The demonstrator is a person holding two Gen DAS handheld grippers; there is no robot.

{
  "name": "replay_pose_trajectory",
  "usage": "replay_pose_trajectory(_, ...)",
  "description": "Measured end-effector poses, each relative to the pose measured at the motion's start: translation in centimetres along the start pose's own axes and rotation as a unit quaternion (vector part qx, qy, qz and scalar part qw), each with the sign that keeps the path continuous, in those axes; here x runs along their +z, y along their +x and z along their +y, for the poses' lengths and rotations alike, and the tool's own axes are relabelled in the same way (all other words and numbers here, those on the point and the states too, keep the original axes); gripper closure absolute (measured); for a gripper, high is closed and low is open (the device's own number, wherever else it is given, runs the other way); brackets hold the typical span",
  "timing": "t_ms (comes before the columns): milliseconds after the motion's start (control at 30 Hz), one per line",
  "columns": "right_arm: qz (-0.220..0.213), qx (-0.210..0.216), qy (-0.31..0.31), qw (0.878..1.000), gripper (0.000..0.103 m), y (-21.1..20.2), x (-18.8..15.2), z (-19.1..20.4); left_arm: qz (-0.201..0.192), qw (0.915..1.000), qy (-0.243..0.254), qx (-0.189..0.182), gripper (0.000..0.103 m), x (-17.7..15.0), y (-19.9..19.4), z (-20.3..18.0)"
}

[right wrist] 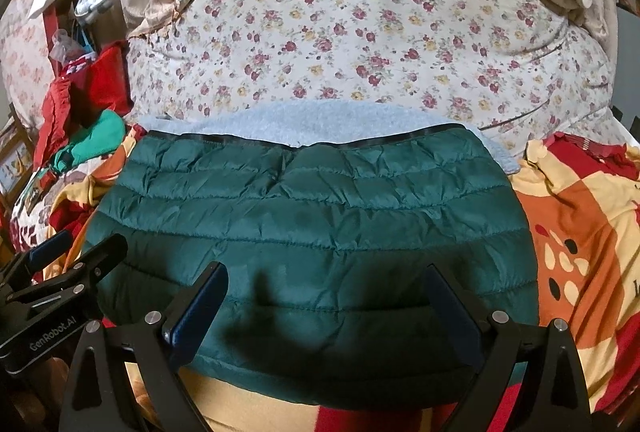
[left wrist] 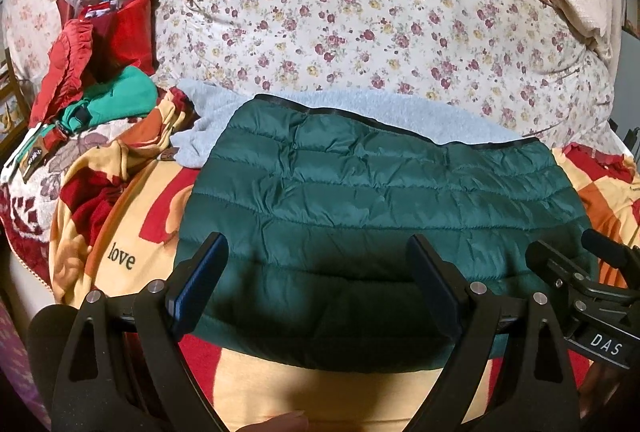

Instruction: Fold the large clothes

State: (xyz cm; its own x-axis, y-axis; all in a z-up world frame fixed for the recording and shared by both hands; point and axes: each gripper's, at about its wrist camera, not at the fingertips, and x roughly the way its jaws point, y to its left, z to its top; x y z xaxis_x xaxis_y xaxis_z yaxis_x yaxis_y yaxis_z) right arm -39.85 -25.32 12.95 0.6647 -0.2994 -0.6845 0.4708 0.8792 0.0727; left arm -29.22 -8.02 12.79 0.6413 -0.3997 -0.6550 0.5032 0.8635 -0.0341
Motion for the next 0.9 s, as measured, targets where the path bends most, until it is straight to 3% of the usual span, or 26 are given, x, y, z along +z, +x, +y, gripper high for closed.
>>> replay_pose_trajectory(900,0.011,-0.005,0.005,1.0,0.006,0.78,-0.57,0.2,0.011,0.9999,0.001,-0.004,0.013,-0.54,0.54,-0.15)
